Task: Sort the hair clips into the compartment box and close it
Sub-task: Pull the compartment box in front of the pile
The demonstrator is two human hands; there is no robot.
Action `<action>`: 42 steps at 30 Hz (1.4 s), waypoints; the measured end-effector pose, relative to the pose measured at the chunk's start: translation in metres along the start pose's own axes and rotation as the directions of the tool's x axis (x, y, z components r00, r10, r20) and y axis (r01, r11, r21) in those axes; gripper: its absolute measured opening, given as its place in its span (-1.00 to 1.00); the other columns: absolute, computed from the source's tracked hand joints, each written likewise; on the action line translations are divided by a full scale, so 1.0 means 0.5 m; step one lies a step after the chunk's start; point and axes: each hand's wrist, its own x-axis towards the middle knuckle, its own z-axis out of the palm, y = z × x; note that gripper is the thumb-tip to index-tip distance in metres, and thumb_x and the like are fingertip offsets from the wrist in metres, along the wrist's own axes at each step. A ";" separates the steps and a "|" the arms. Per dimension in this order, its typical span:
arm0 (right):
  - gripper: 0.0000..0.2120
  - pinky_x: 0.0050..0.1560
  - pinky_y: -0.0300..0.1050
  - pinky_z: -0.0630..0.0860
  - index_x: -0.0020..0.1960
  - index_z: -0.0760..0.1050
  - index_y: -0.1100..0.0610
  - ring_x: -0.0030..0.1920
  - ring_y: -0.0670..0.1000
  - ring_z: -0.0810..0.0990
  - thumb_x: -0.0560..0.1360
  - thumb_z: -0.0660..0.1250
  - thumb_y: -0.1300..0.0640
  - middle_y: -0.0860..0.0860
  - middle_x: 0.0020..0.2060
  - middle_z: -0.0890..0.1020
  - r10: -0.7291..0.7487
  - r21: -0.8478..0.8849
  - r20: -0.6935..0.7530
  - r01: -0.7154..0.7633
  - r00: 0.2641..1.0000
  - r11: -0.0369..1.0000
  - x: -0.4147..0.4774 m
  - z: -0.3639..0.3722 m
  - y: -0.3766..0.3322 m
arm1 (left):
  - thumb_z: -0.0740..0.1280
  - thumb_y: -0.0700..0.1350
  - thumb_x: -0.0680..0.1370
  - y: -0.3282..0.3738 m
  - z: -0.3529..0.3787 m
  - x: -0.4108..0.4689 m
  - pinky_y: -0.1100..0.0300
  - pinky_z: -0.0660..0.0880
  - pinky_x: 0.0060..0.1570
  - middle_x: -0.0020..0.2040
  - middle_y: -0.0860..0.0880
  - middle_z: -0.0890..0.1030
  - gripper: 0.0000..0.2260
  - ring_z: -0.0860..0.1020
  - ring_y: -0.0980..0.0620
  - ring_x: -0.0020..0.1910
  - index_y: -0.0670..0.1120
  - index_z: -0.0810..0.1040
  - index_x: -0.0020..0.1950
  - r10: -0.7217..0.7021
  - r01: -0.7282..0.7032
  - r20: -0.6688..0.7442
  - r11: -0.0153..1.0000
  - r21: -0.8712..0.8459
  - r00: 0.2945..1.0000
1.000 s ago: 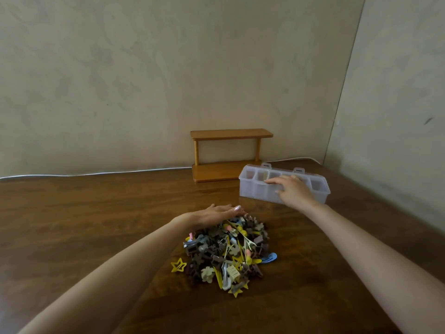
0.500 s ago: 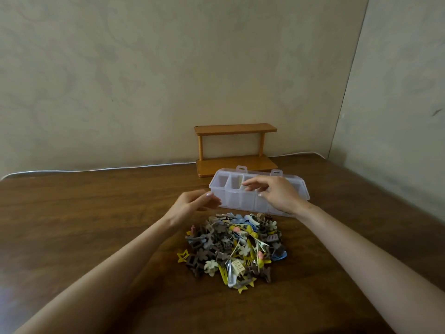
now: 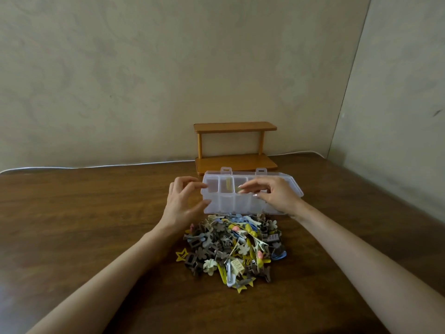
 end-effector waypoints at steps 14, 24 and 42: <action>-0.85 -0.12 -0.25 0.42 -0.05 0.50 -0.06 -0.11 -0.17 0.47 0.43 0.40 -0.06 -0.15 -0.10 0.51 0.146 -0.485 0.070 -0.094 0.987 0.869 -0.026 0.028 -0.012 | 0.36 -0.20 0.49 -0.028 -0.027 0.002 0.03 0.48 0.15 0.29 -0.07 0.40 -0.94 0.43 -0.02 0.20 -0.09 0.50 -0.07 -0.139 0.138 -0.071 0.990 -0.008 0.988; -0.71 -0.17 -0.24 0.41 -0.14 0.49 -0.03 -0.07 -0.16 0.42 0.36 0.39 -0.23 -0.15 -0.09 0.42 0.321 -0.662 0.123 -0.163 0.939 0.731 -0.052 0.005 -0.015 | 0.29 -0.26 0.52 -0.039 -0.038 -0.002 0.14 0.54 0.07 0.16 0.24 0.49 -0.84 0.54 0.21 0.06 -0.15 0.50 0.10 -0.214 0.200 -0.038 0.952 -0.232 0.976; -0.95 -0.34 -0.40 0.44 -0.13 0.53 0.14 -0.29 -0.12 0.50 0.45 0.39 0.23 -0.03 -0.24 0.57 0.120 -0.033 -0.245 -0.132 0.962 0.991 -0.053 -0.022 -0.031 | 0.35 -0.22 0.49 -0.032 -0.018 -0.013 0.23 0.56 0.01 0.17 0.12 0.45 -0.80 0.54 0.14 0.03 -0.15 0.50 0.11 -0.107 0.091 -0.156 0.990 -0.104 0.982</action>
